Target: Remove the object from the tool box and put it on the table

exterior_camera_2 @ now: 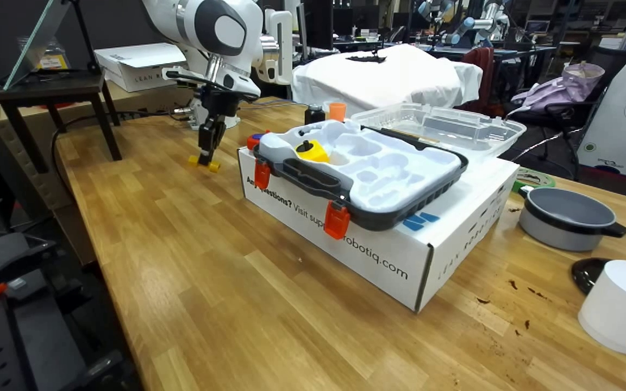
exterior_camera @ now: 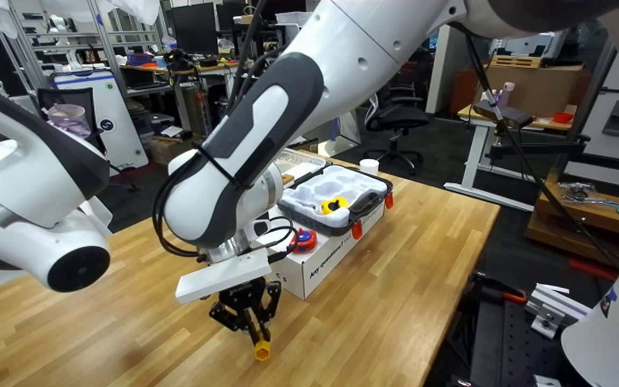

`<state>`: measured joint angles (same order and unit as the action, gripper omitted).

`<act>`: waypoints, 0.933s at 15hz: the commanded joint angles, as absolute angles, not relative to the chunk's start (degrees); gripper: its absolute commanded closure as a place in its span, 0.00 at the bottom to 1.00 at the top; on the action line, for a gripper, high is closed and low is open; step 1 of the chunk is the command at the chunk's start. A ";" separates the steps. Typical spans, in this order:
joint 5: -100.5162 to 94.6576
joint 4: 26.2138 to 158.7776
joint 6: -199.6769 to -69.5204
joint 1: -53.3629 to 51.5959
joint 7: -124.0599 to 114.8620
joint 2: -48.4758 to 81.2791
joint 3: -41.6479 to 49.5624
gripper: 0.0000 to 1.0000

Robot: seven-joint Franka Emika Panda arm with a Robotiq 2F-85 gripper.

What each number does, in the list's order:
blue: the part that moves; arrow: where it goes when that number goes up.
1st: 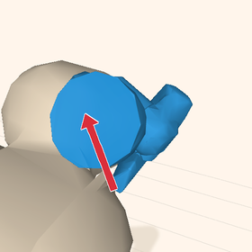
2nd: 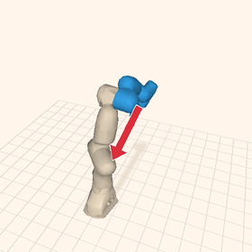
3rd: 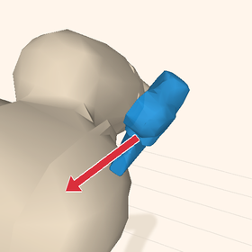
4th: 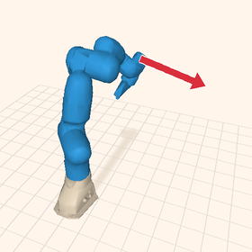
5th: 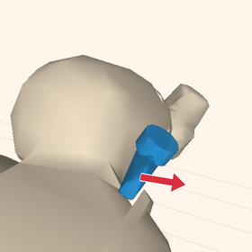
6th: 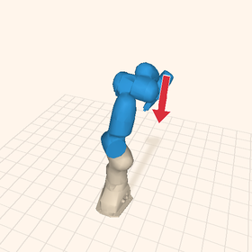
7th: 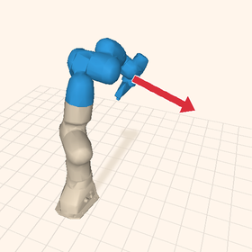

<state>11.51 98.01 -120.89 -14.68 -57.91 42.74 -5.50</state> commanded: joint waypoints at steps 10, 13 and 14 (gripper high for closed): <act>11.73 97.29 -118.92 -15.17 -61.78 42.66 -3.73 0.23; 12.69 101.89 -121.11 -14.50 -61.66 38.20 -3.95 0.03; 13.12 104.61 -121.84 -14.17 -61.28 35.53 -4.16 0.00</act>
<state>11.53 98.37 -120.58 -14.66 -61.38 41.61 -4.10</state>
